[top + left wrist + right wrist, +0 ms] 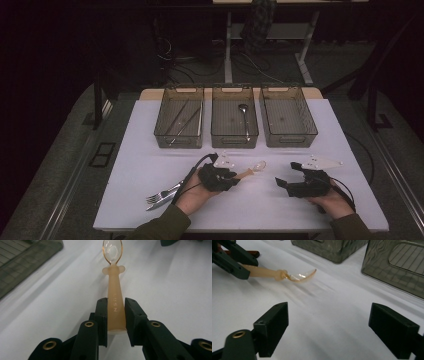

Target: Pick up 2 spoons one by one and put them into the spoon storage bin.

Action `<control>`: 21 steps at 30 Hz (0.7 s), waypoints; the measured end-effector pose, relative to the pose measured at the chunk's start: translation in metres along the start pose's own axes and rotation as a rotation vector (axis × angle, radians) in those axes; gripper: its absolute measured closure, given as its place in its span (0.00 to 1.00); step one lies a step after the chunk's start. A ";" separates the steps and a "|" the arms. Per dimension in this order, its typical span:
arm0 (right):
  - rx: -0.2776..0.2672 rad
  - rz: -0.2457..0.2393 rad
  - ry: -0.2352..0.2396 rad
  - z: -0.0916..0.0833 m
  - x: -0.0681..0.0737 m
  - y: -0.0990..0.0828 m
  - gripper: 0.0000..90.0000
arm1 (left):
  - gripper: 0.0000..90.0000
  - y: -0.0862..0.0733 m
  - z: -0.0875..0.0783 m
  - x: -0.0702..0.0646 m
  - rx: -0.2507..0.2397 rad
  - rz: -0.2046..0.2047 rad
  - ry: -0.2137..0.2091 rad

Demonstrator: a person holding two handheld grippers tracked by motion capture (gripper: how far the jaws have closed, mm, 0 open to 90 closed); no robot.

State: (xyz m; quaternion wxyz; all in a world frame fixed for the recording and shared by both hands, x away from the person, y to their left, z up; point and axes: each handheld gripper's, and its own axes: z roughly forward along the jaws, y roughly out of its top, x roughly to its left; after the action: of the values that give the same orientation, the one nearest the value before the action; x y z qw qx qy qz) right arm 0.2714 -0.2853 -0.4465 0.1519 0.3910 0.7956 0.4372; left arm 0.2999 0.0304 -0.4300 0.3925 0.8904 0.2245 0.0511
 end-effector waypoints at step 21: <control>0.018 -0.004 -0.001 0.000 0.000 -0.004 0.15 | 0.80 0.005 -0.037 0.026 -0.126 -0.066 0.030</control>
State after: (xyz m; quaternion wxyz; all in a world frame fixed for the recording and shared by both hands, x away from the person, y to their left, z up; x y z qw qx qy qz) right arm 0.2696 -0.2865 -0.4494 0.1497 0.3909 0.8002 0.4296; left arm 0.3146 0.0638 -0.4031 0.4459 0.8552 0.2560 0.0658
